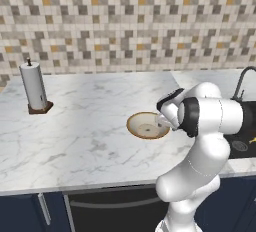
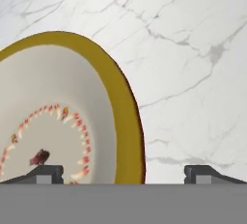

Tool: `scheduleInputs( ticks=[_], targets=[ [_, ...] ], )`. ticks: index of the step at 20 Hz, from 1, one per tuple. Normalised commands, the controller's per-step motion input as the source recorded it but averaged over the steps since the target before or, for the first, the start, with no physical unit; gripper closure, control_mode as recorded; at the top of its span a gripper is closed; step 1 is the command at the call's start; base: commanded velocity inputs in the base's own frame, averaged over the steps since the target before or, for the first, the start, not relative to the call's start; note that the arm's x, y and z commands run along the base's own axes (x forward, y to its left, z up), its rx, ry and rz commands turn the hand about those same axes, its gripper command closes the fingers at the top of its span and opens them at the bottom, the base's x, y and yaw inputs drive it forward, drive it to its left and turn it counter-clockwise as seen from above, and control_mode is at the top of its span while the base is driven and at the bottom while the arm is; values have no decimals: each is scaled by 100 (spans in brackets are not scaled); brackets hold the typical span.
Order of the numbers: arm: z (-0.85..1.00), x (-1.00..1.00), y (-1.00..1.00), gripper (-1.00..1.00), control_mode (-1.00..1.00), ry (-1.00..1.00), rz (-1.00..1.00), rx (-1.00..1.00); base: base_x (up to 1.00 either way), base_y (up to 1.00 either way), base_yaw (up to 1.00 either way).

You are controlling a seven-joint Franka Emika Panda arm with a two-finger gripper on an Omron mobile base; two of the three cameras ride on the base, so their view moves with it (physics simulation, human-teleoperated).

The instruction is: Clear the mugs and bowl far away from the sink.

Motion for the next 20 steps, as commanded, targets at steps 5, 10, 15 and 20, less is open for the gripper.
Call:
scheduleInputs(
  ticks=[5,10,15,20],
  targets=[
    [-18,0,26,100,-100,0,0,0,0,0,0],
    [-16,0,5,100,-100,0,0,0,0,0,0],
    [-9,0,0,100,-100,0,0,0,0,0,0],
    [13,-3,0,100,-100,-7,-1,0,0,0,0]
  ],
)
